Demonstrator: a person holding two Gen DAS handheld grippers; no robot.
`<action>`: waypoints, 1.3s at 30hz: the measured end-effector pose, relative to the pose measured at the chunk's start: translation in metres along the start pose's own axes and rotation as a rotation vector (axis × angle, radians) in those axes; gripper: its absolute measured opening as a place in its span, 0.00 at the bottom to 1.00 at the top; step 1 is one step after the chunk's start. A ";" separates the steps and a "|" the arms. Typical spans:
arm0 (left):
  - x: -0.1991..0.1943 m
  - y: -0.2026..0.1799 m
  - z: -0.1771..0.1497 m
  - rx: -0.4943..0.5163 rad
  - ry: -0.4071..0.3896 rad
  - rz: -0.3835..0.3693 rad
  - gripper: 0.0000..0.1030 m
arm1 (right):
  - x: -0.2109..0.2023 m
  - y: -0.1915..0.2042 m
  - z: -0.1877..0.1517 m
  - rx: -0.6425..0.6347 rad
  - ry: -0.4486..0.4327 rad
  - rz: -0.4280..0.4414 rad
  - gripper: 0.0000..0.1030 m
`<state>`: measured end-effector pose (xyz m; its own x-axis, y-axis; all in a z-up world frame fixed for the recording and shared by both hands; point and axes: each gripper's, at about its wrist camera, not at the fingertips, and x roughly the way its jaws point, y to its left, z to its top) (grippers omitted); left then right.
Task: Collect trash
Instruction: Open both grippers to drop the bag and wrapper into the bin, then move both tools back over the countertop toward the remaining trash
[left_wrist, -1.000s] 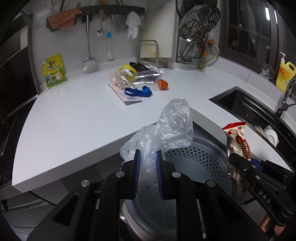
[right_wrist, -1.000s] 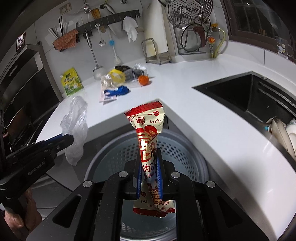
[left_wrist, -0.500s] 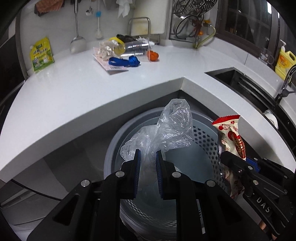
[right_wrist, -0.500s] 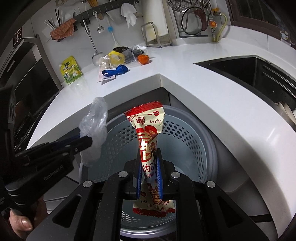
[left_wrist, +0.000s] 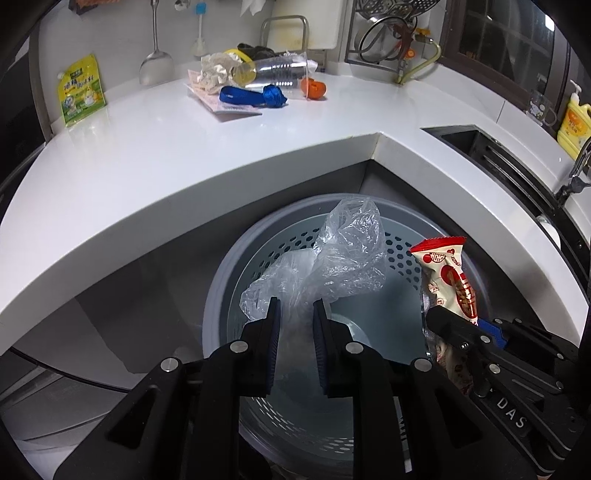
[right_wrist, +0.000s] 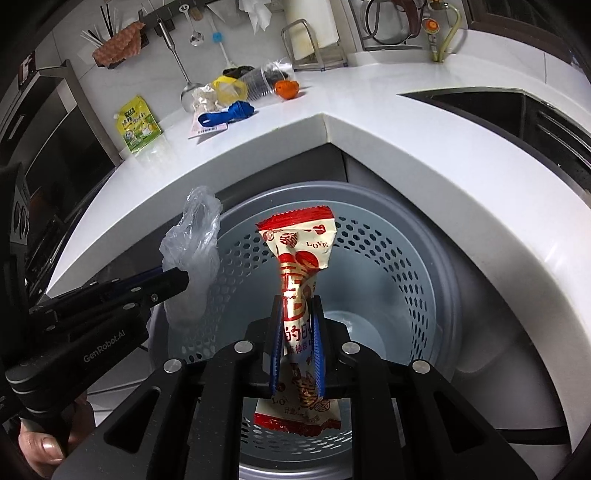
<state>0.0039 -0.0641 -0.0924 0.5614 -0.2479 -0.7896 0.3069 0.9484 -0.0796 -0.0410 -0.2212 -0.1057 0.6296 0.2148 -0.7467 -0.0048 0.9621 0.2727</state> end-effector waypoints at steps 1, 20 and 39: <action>0.001 0.001 0.000 -0.003 0.004 -0.005 0.19 | 0.000 0.000 0.000 0.001 0.000 -0.001 0.13; -0.005 0.009 0.000 -0.027 -0.021 0.013 0.61 | -0.011 -0.009 0.002 0.026 -0.047 -0.029 0.38; -0.019 0.020 0.010 -0.032 -0.082 0.055 0.73 | -0.018 -0.008 0.009 0.033 -0.080 -0.018 0.43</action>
<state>0.0076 -0.0423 -0.0729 0.6379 -0.2093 -0.7412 0.2498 0.9666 -0.0579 -0.0452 -0.2340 -0.0894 0.6894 0.1826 -0.7010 0.0312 0.9593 0.2805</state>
